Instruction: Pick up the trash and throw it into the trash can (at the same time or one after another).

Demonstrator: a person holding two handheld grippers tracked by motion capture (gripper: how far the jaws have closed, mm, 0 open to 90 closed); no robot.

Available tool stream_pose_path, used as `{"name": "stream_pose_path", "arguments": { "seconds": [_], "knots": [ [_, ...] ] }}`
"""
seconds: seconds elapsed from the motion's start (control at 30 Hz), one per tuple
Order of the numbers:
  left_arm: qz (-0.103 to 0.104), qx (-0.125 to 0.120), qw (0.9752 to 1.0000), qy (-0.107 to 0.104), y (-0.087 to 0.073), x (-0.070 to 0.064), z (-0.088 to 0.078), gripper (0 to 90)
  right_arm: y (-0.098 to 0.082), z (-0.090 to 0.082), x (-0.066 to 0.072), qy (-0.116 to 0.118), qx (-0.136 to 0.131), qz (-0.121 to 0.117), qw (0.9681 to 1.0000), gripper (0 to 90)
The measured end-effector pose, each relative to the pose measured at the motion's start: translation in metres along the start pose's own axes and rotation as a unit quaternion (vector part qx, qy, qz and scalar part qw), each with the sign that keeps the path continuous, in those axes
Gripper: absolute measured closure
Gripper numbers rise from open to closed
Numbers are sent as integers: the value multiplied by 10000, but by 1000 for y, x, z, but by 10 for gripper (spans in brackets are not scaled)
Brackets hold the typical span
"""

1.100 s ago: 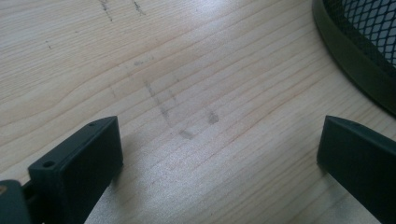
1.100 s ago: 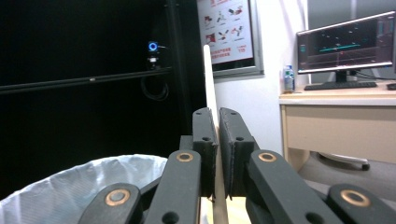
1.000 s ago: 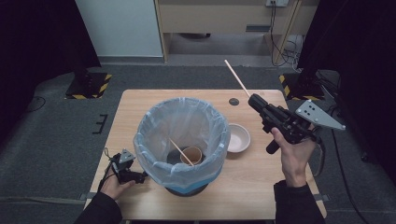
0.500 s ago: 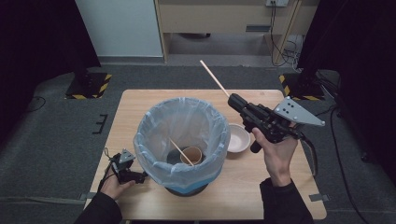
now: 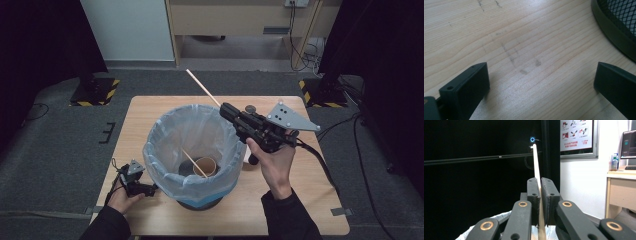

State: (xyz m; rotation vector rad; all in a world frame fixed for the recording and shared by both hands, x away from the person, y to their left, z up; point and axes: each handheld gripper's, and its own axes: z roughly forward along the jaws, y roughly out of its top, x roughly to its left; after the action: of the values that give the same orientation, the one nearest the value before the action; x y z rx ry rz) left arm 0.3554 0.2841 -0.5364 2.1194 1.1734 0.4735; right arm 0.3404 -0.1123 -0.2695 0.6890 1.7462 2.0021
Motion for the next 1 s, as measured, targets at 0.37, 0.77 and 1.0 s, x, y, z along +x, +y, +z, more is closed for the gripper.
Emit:
{"name": "stream_pose_path", "arguments": {
  "seconds": [0.37,0.77,1.0],
  "knots": [
    [0,0,10000,3,0,0,0,0,-12,12,5,92,287,43,9995,859],
    [-1,1,10000,2,0,0,0,0,-6,8,0,104,263,102,9995,763],
    [0,1,10000,-1,0,0,0,0,13,-11,-13,-328,120,-91,9993,648]
  ]
}}
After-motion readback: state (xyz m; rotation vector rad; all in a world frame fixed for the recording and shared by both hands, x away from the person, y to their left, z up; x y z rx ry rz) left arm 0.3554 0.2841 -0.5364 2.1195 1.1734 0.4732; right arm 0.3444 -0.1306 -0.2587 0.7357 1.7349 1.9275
